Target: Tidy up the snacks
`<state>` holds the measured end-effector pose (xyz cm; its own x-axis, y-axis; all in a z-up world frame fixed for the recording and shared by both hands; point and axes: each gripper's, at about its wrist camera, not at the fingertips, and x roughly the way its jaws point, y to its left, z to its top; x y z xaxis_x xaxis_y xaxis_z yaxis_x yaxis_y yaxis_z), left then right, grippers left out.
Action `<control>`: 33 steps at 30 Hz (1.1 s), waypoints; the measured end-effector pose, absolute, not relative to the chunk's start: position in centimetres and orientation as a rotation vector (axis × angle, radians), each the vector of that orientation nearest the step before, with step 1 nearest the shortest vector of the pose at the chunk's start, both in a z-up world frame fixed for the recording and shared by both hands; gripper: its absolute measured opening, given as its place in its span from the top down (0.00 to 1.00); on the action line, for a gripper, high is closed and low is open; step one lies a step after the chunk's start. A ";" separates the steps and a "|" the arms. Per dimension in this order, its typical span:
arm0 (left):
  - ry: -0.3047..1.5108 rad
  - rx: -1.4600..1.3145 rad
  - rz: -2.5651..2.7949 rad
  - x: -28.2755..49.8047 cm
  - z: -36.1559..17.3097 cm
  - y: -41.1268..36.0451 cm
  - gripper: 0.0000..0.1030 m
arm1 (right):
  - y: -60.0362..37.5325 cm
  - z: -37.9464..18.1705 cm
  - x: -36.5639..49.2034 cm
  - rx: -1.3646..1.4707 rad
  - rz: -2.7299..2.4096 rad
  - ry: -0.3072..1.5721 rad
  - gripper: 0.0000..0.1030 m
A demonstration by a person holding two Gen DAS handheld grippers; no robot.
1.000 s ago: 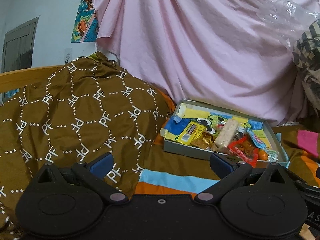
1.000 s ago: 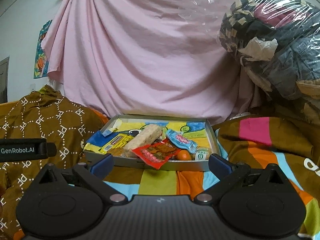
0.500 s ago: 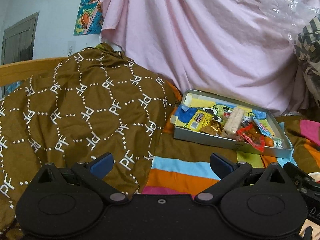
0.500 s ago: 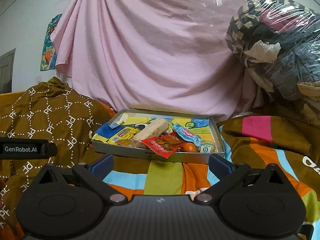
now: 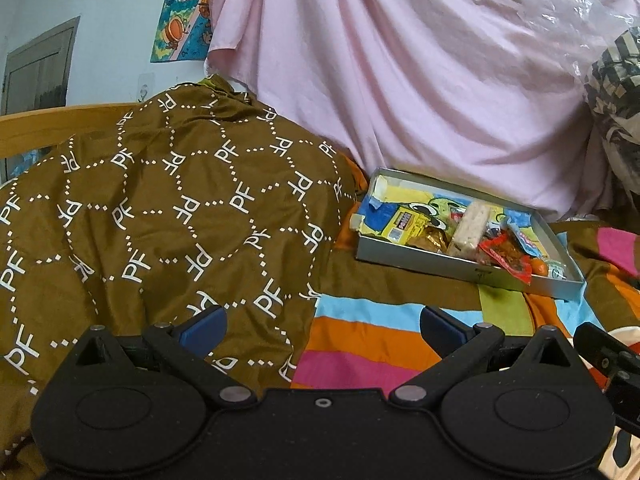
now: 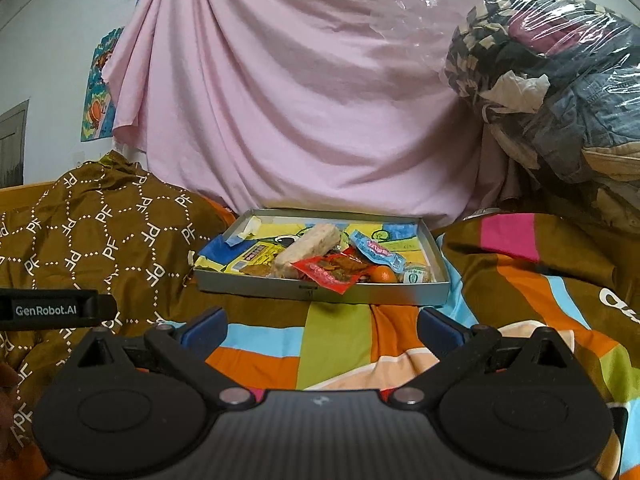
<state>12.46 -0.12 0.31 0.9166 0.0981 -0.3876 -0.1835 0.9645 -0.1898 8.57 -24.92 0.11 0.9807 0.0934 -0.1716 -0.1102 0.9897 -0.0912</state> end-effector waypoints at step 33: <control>0.431 -0.166 0.113 10.9 -1.6 1.0 0.01 | -24.4 -2.4 7.8 -0.064 0.085 0.252 0.00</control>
